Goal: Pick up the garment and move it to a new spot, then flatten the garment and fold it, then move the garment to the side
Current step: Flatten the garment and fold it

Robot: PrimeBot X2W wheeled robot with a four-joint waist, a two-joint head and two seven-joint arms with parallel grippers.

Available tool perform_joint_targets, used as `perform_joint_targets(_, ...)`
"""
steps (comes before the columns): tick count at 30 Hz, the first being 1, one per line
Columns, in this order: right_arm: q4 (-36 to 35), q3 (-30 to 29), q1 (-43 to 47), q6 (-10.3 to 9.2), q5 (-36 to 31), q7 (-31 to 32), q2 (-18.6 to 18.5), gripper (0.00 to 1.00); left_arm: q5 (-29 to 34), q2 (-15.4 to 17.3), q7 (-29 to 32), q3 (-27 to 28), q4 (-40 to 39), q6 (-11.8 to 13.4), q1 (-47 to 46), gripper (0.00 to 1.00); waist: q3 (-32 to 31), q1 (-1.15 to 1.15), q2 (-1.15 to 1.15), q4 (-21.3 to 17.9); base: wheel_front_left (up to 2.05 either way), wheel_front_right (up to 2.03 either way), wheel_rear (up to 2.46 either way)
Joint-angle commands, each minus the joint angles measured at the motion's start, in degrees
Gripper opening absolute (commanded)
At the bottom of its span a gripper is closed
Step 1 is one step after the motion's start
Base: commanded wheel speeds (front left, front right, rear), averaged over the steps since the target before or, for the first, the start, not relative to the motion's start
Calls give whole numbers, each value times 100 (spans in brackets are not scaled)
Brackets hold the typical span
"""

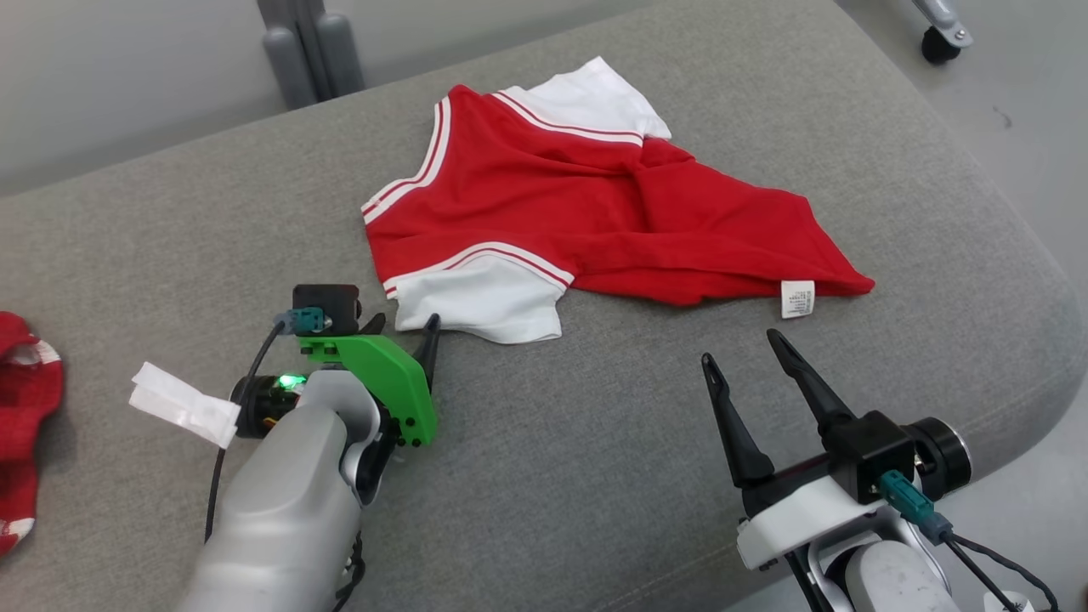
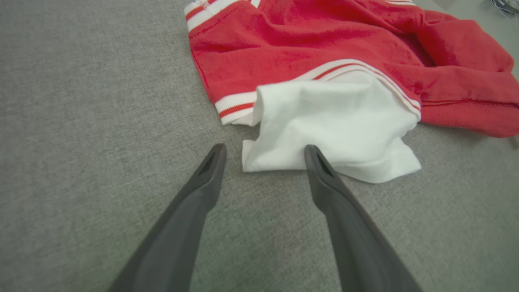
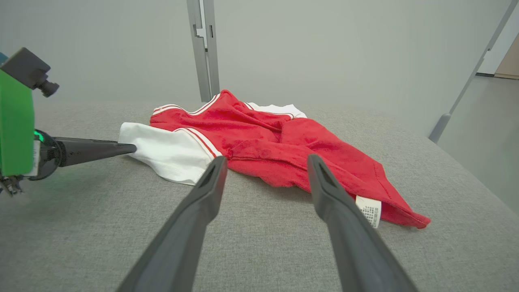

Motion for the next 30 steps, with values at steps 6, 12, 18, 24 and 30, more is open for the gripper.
perform_joint_targets(6,-14,-37,-101,-4,40,-33,-4,100,-346,25,135,-72,305,-16,-339,13,298,0,0,-169,0,0,0)
perform_joint_targets(12,-32,-233,-7,-4,52,-37,-5,100,-683,24,-164,-235,55,-66,-202,0,218,0,0,177,0,0,0)
perform_joint_targets(18,-39,-314,97,-4,42,10,-8,100,-1019,23,-270,-557,-619,-103,368,0,-12,0,0,779,0,0,0)
perform_joint_targets(24,-44,-320,180,-4,52,59,-7,100,-1226,131,-124,-650,-1423,-24,1219,0,-263,0,0,1354,0,0,0)
perform_joint_targets(30,-32,-325,268,-4,63,111,-9,100,-1414,350,303,-677,-2315,385,2080,0,-471,0,0,1672,0,0,0)
